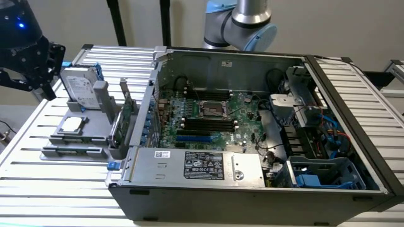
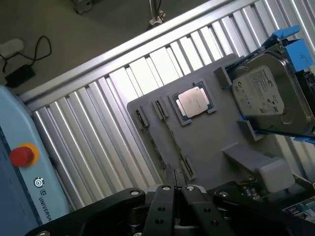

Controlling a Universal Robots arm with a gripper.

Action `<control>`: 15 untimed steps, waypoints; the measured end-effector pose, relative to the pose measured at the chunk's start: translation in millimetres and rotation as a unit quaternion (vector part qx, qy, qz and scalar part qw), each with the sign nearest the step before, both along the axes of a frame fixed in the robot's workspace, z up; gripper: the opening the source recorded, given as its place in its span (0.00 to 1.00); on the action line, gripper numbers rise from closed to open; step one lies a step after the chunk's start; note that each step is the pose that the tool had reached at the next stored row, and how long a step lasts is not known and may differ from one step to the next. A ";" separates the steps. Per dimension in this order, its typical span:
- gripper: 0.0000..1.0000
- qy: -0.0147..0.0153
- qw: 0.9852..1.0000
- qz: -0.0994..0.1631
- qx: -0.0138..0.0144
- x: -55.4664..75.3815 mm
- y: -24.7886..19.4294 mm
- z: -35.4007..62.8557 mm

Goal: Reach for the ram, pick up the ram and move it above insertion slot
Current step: 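Pick up the ram and move it above insertion slot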

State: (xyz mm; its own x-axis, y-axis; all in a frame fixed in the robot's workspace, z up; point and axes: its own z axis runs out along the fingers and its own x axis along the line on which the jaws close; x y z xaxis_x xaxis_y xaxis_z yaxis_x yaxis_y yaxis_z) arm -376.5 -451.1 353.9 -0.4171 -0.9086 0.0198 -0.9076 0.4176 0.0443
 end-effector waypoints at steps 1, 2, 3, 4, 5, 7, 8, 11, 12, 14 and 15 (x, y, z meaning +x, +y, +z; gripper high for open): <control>0.11 0.000 1.000 0.009 0.000 0.0 0.0 -0.1; 0.11 0.000 1.000 0.018 0.000 0.0 0.0 -0.2; 0.11 0.000 1.000 0.027 0.000 0.0 0.0 -0.4; 0.11 0.000 0.999 0.036 0.000 0.0 0.0 -0.5; 0.11 0.000 0.999 0.045 0.000 0.0 0.0 -0.7; 0.11 0.000 0.998 0.064 0.000 0.0 0.0 -1.1; 0.11 0.000 0.997 0.073 0.000 0.0 0.0 -1.3; 0.11 0.000 0.995 0.100 0.000 0.0 0.0 -2.0; 0.11 0.000 0.994 0.109 0.000 0.0 0.0 -2.2; 0.11 0.000 0.992 0.127 0.000 0.0 0.0 -2.5; 0.11 0.000 0.991 0.136 0.000 0.0 0.0 -2.6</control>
State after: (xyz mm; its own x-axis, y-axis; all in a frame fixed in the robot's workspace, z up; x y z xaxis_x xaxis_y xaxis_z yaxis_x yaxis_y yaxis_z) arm -376.5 -451.1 351.3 -0.1573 -0.9874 0.0198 -0.9865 0.1580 0.0438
